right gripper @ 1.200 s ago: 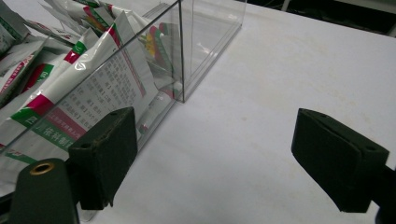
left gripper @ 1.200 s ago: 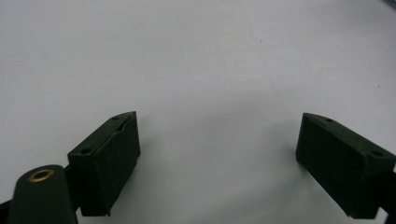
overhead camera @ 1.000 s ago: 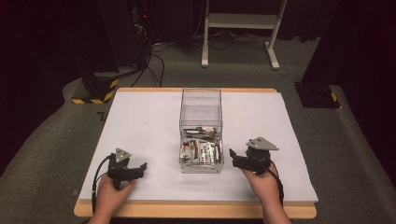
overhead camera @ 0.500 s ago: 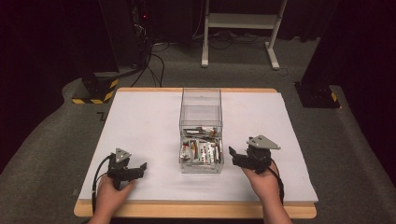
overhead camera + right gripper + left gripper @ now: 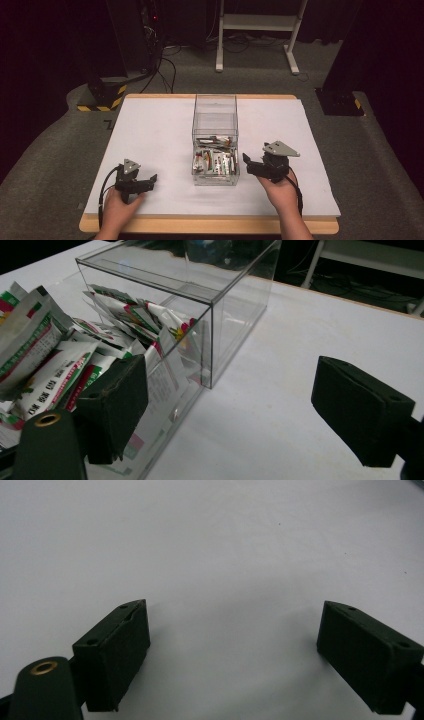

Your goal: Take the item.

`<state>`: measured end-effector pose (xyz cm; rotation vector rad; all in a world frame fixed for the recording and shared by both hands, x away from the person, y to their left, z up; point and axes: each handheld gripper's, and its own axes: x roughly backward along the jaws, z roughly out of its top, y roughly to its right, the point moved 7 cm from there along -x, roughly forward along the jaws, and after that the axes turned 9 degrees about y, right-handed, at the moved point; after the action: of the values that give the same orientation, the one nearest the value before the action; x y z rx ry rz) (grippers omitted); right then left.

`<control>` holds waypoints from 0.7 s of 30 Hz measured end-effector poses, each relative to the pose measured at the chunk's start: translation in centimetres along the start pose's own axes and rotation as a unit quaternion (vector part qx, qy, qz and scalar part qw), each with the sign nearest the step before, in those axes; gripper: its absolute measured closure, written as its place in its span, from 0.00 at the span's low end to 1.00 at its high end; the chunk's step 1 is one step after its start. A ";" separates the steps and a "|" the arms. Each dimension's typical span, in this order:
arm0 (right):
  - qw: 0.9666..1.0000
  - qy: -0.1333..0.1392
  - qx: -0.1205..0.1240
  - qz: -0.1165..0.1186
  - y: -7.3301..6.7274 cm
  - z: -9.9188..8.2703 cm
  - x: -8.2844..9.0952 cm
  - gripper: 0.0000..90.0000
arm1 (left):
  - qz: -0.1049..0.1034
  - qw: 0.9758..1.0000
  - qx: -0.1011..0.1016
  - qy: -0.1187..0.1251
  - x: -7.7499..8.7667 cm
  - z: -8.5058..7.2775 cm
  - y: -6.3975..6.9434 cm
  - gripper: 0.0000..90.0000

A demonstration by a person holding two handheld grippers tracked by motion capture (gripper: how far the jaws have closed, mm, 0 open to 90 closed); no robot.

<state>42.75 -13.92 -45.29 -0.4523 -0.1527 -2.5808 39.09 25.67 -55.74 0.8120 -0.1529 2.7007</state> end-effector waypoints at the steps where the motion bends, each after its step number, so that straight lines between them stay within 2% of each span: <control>1: 1.000 0.000 -0.001 0.001 -0.1 0.1 0.0 0.17 | 0.000 1.000 0.000 0.000 0.0 0.0 0.0 0.15; 21: 0.999 0.007 0.009 0.034 -2.6 1.6 -1.6 0.18 | 0.000 1.000 0.000 0.000 0.0 0.0 0.0 0.15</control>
<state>43.24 -10.63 -44.44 -0.4251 -0.1518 -2.5143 39.09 25.67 -55.73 0.8123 -0.1527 2.7007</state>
